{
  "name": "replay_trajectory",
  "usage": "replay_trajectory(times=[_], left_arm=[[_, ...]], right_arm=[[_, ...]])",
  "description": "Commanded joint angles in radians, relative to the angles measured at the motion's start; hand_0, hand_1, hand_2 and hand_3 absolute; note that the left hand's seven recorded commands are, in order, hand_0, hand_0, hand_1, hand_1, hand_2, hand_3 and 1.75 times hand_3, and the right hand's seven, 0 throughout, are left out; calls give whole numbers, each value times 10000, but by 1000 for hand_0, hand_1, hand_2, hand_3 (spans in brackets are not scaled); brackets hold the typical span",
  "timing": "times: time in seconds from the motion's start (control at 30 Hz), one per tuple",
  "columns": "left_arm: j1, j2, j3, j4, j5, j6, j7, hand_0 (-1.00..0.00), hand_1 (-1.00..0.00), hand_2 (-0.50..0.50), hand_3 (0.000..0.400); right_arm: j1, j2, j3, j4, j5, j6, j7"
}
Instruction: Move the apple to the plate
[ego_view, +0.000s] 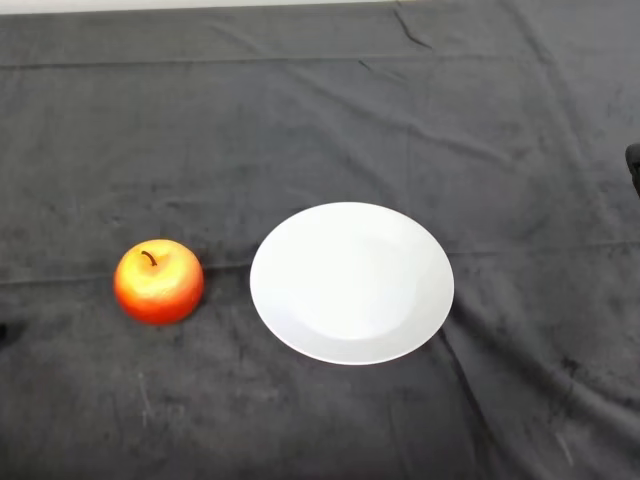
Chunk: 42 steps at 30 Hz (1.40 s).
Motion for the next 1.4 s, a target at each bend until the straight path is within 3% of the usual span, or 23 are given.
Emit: replay_trajectory(times=[0.03, 0.27, 0.47, 0.67, 0.87, 1.17, 1.4], left_arm=[[-393, -57, 210, -403, -195, -338, -205, 0, 0, 0, 0], [-505, -415, -55, -435, -185, -980, -1276, 0, 0, 0, 0], [-266, -585, -307, -501, -263, -1564, -2760, 0, 0, 0, 0], [-116, -519, -486, -484, -424, -1837, -4317, 0, 0, 0, 0], [-149, -492, -640, -372, -470, -1919, -5270, 0, 0, 0, 0], [-414, -570, -845, -144, -321, -1887, -5659, 0, 0, 0, 0], [-733, -858, -1119, -20, 63, -1905, -5138, 0, 0, 0, 0]], right_arm=[[-169, -236, -97, -93, 114, -88, -30], [-170, -237, -98, -91, 115, -88, -29], [-171, -238, -98, -89, 115, -89, -28], [-173, -240, -99, -84, 116, -89, -27], [-177, -244, -100, -76, 116, -90, -25], [-183, -249, -104, -61, 118, -91, -20], [-185, -252, -106, -53, 118, -92, -17]])
